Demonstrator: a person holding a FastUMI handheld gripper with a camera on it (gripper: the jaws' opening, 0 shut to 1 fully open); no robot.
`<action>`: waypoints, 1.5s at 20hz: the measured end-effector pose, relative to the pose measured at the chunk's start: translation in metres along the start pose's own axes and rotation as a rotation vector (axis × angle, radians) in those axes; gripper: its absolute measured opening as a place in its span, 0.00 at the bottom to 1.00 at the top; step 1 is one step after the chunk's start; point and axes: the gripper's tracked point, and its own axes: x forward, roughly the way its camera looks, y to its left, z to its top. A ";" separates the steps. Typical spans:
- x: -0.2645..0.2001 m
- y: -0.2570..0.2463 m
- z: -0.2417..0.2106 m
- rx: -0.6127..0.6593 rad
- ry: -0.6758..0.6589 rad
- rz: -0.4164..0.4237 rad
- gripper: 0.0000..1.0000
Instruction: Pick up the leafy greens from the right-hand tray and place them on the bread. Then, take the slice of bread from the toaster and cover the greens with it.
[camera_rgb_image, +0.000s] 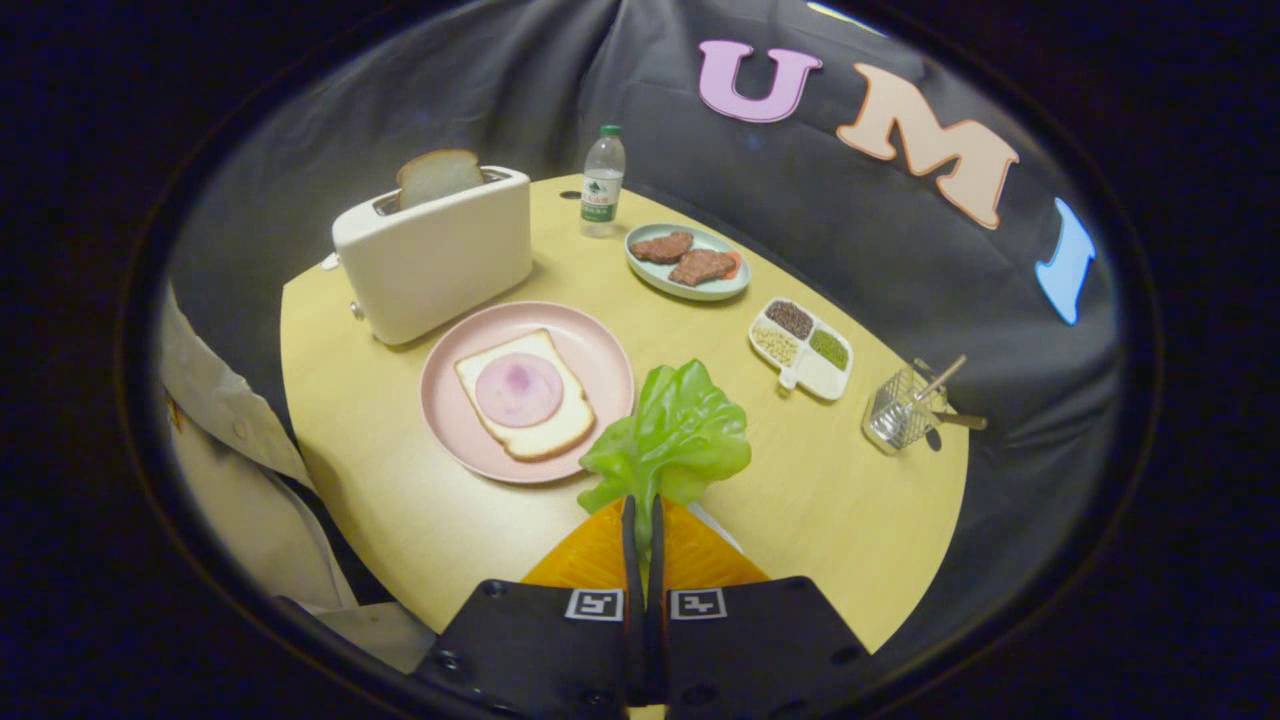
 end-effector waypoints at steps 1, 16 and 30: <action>0.002 0.007 0.006 -0.008 -0.001 0.006 0.03; 0.050 0.111 0.089 -0.092 -0.042 0.193 0.03; 0.109 0.109 0.050 -0.100 0.132 0.190 0.04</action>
